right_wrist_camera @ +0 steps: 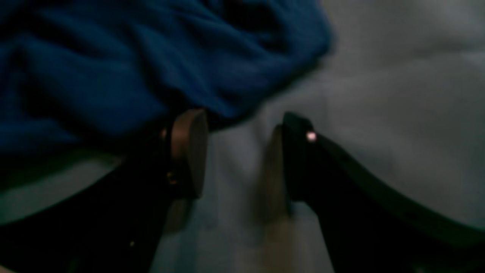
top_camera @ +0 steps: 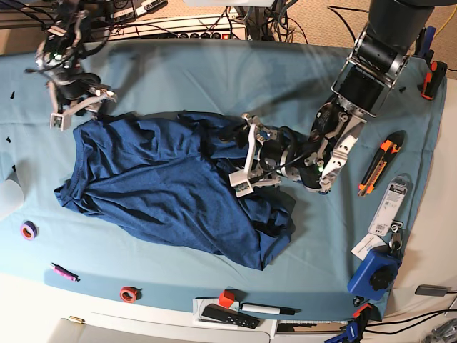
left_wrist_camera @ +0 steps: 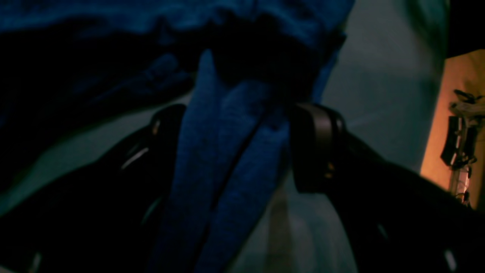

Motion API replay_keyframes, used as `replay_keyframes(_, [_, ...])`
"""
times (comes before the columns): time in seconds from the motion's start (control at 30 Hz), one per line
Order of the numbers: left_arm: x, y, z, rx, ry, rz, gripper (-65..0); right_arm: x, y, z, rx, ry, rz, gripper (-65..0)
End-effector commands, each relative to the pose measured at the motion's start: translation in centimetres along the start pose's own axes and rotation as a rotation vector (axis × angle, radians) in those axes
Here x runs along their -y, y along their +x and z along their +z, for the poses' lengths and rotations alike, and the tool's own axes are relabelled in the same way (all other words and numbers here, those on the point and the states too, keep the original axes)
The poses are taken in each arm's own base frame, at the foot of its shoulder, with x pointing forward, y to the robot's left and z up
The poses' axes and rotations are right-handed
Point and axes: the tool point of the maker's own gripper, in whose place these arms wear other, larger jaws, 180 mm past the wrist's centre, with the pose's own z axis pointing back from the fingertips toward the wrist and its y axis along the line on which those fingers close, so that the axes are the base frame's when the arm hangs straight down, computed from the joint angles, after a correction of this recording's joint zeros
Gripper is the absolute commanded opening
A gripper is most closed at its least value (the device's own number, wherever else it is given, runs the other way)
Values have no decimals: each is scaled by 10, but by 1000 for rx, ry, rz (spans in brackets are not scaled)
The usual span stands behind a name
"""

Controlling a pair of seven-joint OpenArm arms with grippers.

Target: Layout the t-shirt on the table in an organized manner, then fold the t-shirt properly

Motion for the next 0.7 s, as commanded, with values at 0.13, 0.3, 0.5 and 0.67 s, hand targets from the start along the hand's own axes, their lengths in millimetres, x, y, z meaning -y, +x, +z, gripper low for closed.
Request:
replay_keyframes(0.13, [-3,21,7,51,3,-28,-260,-40,-9,-2,39,106,-188,-338])
replay_keyframes(0.3, [-3,21,7,51,3,-28,-260,-28,-1,6,154,85,-408,-338])
replay_keyframes(0.5, [-3,21,7,51,2,-28,-260,16,16,23,282,-1,-549,-338])
replay_keyframes(0.67, [-2,22,7,56,-2,-25,-260,22,27,23,314,-14,-573,-338])
